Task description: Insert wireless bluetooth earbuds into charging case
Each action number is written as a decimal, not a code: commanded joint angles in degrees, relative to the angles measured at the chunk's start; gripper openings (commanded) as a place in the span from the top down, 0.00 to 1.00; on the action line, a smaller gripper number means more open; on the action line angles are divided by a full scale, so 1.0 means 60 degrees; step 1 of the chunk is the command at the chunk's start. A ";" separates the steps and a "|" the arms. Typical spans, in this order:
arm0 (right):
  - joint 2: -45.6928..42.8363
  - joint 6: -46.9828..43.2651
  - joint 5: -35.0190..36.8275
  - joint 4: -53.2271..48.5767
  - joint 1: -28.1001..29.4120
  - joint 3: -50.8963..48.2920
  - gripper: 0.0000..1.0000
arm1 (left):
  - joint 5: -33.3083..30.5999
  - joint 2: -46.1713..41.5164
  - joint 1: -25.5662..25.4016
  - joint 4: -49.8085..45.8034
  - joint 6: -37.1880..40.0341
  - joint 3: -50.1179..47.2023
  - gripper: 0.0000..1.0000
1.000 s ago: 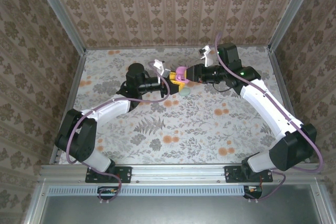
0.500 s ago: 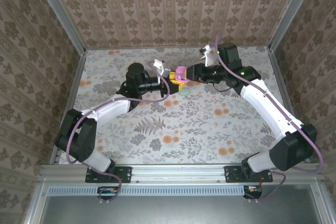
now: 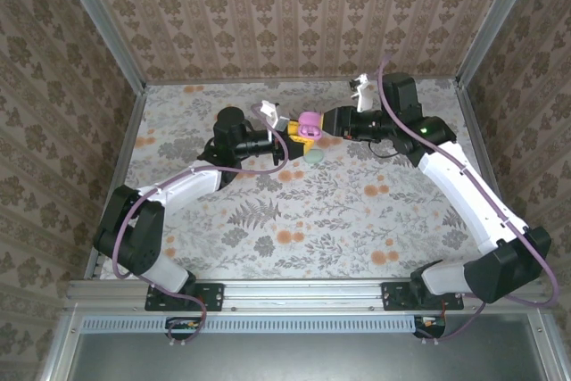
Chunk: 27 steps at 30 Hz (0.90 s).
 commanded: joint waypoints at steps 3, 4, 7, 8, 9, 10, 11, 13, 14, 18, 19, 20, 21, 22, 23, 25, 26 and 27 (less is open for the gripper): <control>0.0302 0.0247 -0.0390 0.0120 -0.0056 -0.0097 0.60 | 0.0100 -0.0242 0.0042 0.0470 -0.0115 0.0282 0.70; 0.0305 0.0246 -0.0388 0.0118 -0.0055 -0.0117 0.59 | 0.0107 -0.0252 0.0042 0.0470 -0.0116 0.0269 0.70; 0.0563 0.0219 -0.0354 -0.0049 -0.0056 -0.0076 0.58 | 0.0085 -0.0261 0.0042 0.0470 -0.0123 0.0273 0.70; 0.0634 0.0193 -0.0316 -0.0159 -0.0045 -0.0050 0.58 | 0.0085 -0.0254 0.0042 0.0470 -0.0116 0.0277 0.70; 0.0677 0.0157 -0.0334 -0.0212 -0.0056 -0.0047 0.59 | 0.0085 -0.0248 0.0042 0.0470 -0.0116 0.0287 0.70; 0.0703 0.0143 -0.0343 -0.0257 -0.0045 -0.0047 0.59 | 0.0085 -0.0250 0.0046 0.0470 -0.0116 0.0289 0.70; 0.0731 0.0136 -0.0316 -0.0292 -0.0047 -0.0067 0.59 | 0.0085 -0.0258 0.0042 0.0470 -0.0123 0.0294 0.70; 0.0762 0.0093 -0.0239 -0.0344 -0.0055 -0.0091 0.60 | 0.0084 -0.0243 0.0042 0.0492 -0.0137 0.0314 0.70; 0.0796 0.0064 -0.0254 -0.0349 -0.0057 -0.0091 0.60 | 0.0085 -0.0237 0.0042 0.0516 -0.0155 0.0312 0.70; 0.0806 0.0011 -0.0152 -0.0349 -0.0065 -0.0091 0.60 | 0.0071 -0.0242 0.0042 0.0543 -0.0175 0.0288 0.70; 0.0782 0.0032 -0.0137 -0.0347 -0.0063 -0.0076 0.59 | 0.0070 -0.0230 0.0042 0.0536 -0.0182 0.0295 0.70; 0.0737 0.0049 -0.0152 -0.0345 -0.0064 -0.0079 0.58 | 0.0073 -0.0224 0.0042 0.0543 -0.0189 0.0294 0.70; 0.0674 0.0091 -0.0153 -0.0265 -0.0067 -0.0093 0.57 | 0.0071 -0.0223 0.0042 0.0529 -0.0175 0.0300 0.70; 0.0569 0.0125 -0.0127 -0.0150 -0.0084 -0.0107 0.54 | 0.0071 -0.0217 0.0042 0.0525 -0.0170 0.0298 0.70; 0.0466 0.0192 -0.0082 -0.0017 -0.0086 -0.0121 0.51 | 0.0056 -0.0218 0.0042 0.0515 -0.0153 0.0291 0.70; 0.0210 0.0369 -0.0095 0.0256 -0.0175 -0.0181 0.47 | 0.0065 -0.0210 0.0037 0.0500 -0.0129 0.0311 0.70; 0.0008 0.0477 -0.0107 0.0441 -0.0219 -0.0239 0.45 | 0.0056 -0.0210 0.0042 0.0485 -0.0131 0.0315 0.70; -0.0121 0.0580 -0.0099 0.0647 -0.0263 -0.0298 0.44 | 0.0064 -0.0202 0.0042 0.0487 -0.0118 0.0315 0.70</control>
